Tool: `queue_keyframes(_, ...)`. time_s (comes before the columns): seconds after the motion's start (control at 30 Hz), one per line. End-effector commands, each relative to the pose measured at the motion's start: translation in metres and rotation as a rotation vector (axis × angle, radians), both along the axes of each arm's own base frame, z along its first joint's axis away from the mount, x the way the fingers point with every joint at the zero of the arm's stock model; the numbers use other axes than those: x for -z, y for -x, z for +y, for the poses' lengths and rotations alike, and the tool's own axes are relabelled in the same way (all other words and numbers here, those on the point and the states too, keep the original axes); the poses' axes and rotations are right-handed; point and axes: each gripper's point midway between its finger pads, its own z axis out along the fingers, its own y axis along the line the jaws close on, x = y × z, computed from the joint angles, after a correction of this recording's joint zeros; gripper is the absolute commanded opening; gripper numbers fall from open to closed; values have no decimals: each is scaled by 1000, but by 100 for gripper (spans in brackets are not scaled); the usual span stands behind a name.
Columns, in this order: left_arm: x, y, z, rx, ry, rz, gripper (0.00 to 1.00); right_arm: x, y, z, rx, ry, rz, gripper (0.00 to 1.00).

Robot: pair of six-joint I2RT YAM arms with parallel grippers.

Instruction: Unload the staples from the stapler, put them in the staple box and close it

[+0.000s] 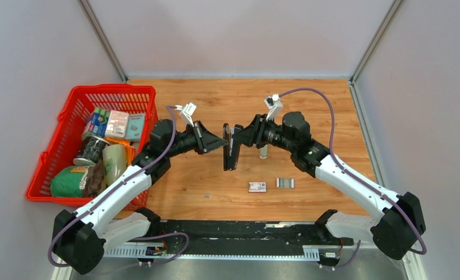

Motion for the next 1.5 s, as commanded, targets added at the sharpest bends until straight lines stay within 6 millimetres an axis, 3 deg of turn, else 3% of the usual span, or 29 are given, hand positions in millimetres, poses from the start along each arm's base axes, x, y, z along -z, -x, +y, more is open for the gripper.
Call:
queue_keyframes(0.0, -38, 5, -2, 28, 100, -109, 0, -21, 0, 4, -11, -65, -60, 32)
queue_keyframes(0.2, -30, 6, -3, 37, 86, -88, 3, -19, -6, 7, -3, -60, -62, 1)
queue_keyframes(0.33, -11, 2, 2, 17, -8, -71, 42, -18, -11, 8, 9, -57, -58, 0)
queue_keyframes(0.5, 1, -6, 31, -116, -190, -93, 57, -10, -28, 8, 68, -10, -56, 0)
queue_keyframes(0.53, -5, -12, 38, -170, -213, -110, 62, -6, -33, 9, 80, 6, -52, 0)
queue_keyframes(0.73, 17, -15, 94, -386, -454, -52, 63, 9, -72, 24, 165, 88, -24, 0)
queue_keyframes(0.87, 32, -10, 120, -482, -541, 2, 62, 27, -105, 40, 243, 154, 2, 0)
queue_keyframes(1.17, 46, -1, 144, -562, -632, 83, 62, 80, -163, 75, 447, 344, 95, 0)
queue_keyframes(1.47, 51, 1, 159, -614, -688, 102, 62, 122, -194, 107, 571, 471, 144, 0)
